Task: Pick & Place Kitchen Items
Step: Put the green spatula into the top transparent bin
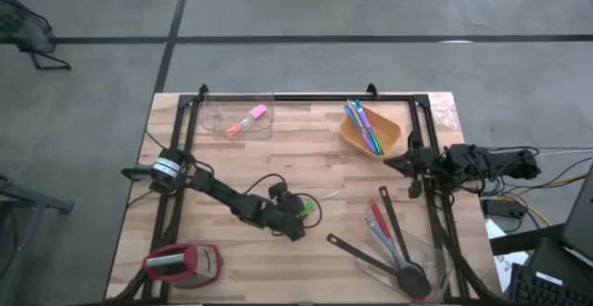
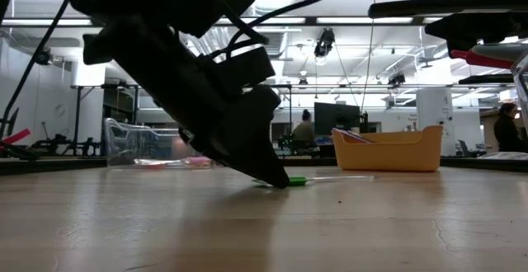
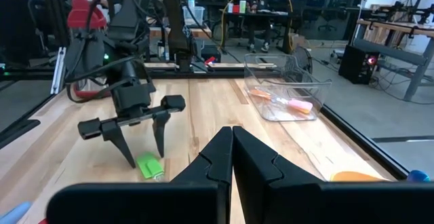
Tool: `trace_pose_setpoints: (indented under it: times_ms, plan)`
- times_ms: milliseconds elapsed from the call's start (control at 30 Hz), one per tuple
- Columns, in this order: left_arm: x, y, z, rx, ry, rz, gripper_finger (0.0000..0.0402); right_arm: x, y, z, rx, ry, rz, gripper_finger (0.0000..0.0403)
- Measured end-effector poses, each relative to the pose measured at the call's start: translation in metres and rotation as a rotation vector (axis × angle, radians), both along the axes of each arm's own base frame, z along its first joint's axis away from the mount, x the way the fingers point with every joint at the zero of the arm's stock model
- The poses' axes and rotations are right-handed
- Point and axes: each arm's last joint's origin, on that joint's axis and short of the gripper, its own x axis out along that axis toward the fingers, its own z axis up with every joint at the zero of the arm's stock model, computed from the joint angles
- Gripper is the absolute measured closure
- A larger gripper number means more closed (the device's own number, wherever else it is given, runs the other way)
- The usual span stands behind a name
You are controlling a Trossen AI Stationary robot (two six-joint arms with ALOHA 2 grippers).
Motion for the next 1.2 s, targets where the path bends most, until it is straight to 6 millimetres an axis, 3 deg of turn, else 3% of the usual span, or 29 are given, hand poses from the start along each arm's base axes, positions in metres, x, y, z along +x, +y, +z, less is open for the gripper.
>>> trace_pose_setpoints:
  times_ms: [233,533,667,867,1200]
  plan:
    - [0.005,0.011,-0.012,-0.029,0.029,-0.025,0.0214,0.000,0.000,0.000,0.000,0.000,0.000,0.0394]
    - [0.006,0.022,-0.017,-0.037,0.076,-0.052,0.0375,0.000,0.000,0.000,0.000,-0.001,0.000,0.0394]
    - [0.007,0.023,-0.013,-0.026,0.065,-0.050,0.0378,0.000,0.000,0.000,0.000,0.000,0.000,0.0394]
    - [0.002,0.024,0.008,0.018,0.053,-0.043,0.0379,0.000,0.000,0.000,0.000,0.000,0.000,0.0394]
    - [-0.045,0.041,0.068,0.163,0.190,0.113,0.0380,0.000,0.000,0.000,0.000,0.000,0.000,0.0394]
